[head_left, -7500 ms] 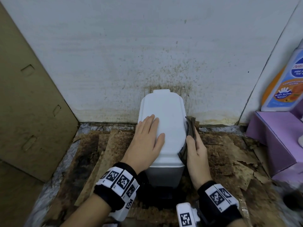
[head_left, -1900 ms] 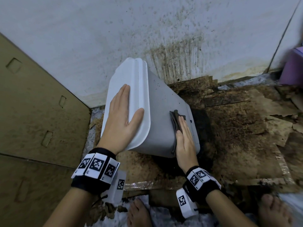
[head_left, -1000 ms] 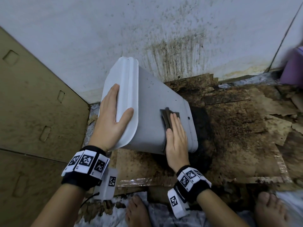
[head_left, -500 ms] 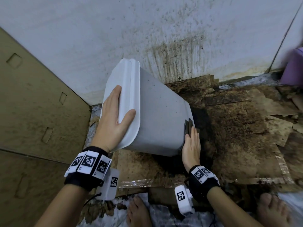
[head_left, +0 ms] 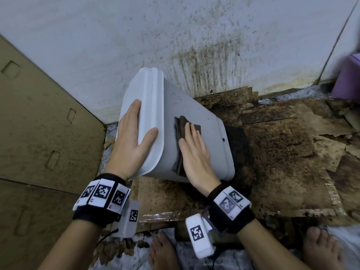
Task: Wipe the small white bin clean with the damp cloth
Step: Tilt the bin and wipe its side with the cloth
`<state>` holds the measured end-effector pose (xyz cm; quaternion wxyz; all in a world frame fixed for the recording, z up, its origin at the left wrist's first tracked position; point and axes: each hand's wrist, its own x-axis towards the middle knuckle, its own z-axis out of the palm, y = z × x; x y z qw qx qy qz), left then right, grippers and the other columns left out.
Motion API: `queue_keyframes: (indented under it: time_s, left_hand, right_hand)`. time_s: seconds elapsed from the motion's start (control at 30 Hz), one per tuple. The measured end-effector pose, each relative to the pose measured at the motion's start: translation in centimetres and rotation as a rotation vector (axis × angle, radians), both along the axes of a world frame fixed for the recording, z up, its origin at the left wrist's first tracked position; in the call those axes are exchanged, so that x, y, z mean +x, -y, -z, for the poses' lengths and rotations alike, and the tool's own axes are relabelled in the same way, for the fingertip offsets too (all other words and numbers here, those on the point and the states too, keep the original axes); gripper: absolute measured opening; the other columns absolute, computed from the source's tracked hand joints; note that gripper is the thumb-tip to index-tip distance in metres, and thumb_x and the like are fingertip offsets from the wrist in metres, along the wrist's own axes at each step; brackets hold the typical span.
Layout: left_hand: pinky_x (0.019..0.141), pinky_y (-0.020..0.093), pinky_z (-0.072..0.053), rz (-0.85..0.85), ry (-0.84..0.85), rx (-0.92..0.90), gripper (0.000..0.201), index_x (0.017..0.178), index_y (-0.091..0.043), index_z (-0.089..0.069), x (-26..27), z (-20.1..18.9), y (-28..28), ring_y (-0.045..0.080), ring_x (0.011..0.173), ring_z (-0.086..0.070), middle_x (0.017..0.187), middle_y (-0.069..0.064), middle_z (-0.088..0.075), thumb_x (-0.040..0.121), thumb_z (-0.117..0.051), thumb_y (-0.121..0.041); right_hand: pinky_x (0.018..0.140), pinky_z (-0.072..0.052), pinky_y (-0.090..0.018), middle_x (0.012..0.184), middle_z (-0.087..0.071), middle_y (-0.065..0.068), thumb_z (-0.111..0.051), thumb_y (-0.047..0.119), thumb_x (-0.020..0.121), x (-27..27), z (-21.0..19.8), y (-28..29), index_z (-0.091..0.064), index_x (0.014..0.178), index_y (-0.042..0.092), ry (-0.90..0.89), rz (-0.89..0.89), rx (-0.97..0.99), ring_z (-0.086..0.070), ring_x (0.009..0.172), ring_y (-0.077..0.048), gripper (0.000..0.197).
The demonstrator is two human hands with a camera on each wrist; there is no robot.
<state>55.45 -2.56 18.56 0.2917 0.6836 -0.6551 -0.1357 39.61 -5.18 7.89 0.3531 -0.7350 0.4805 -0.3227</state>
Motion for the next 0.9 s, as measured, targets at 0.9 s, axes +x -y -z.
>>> queue_keyframes:
  time_s: [0.9]
  left_hand:
    - [0.123, 0.027, -0.01, 0.018, 0.024, 0.004, 0.086, 0.161, -0.018, -0.015, -1.2, -0.4, 0.3, 0.006, 0.153, -0.011, 0.168, -0.007, -0.015, 0.091, -0.039, -0.062]
  right_hand:
    - [0.123, 0.003, -0.032, 0.167, -0.003, 0.013, -0.007, 0.037, 0.107, -0.9, -1.0, -0.5, -0.008, 0.16, 0.029, 0.211, 0.216, 0.289, 0.003, 0.152, -0.004, 0.054]
